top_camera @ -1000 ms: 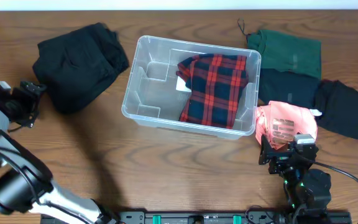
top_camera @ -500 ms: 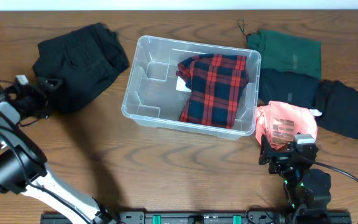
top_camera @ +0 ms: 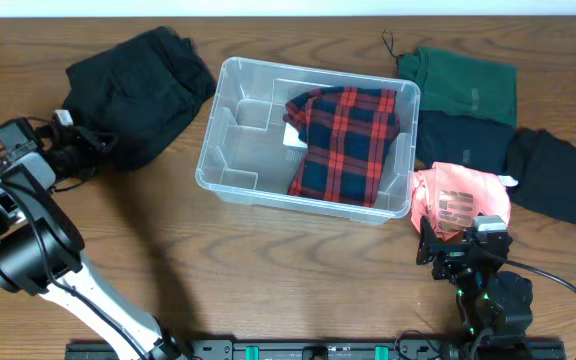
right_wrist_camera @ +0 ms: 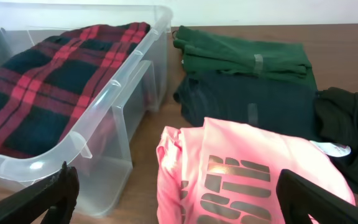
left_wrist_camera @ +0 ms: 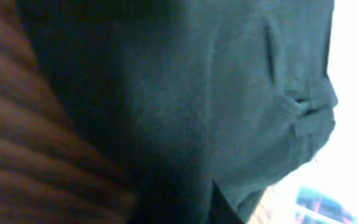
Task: Pack container
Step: 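Move the left gripper to the black garment and grasp it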
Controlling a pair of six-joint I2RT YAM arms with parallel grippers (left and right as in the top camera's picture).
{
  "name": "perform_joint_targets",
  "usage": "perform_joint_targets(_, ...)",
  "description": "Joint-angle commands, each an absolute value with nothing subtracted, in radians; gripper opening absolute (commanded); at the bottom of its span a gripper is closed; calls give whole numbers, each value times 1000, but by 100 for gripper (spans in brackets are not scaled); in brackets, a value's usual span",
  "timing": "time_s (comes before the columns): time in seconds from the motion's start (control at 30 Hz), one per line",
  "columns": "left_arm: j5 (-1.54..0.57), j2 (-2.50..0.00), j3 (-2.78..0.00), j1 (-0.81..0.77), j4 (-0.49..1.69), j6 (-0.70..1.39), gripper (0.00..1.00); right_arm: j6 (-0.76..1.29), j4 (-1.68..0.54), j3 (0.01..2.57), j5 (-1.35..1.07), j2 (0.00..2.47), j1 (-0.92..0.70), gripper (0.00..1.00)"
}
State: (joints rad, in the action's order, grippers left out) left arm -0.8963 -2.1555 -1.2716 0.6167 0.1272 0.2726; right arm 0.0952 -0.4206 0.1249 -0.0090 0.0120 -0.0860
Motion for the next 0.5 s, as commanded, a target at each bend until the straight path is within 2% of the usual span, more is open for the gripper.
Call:
perform_joint_targets(0.0, -1103, -2165, -1259, 635, 101, 263, 6, 100, -419, 122, -15, 6, -80, 99)
perform_joint_targets(0.23, -1395, -2000, -1259, 649, 96, 267, 6, 100, -419, 122, -15, 6, -80, 99)
perform_joint_targets(0.47, -1429, -1681, -1259, 631, 91, 344, 6, 100, -419, 122, -15, 6, -80, 99)
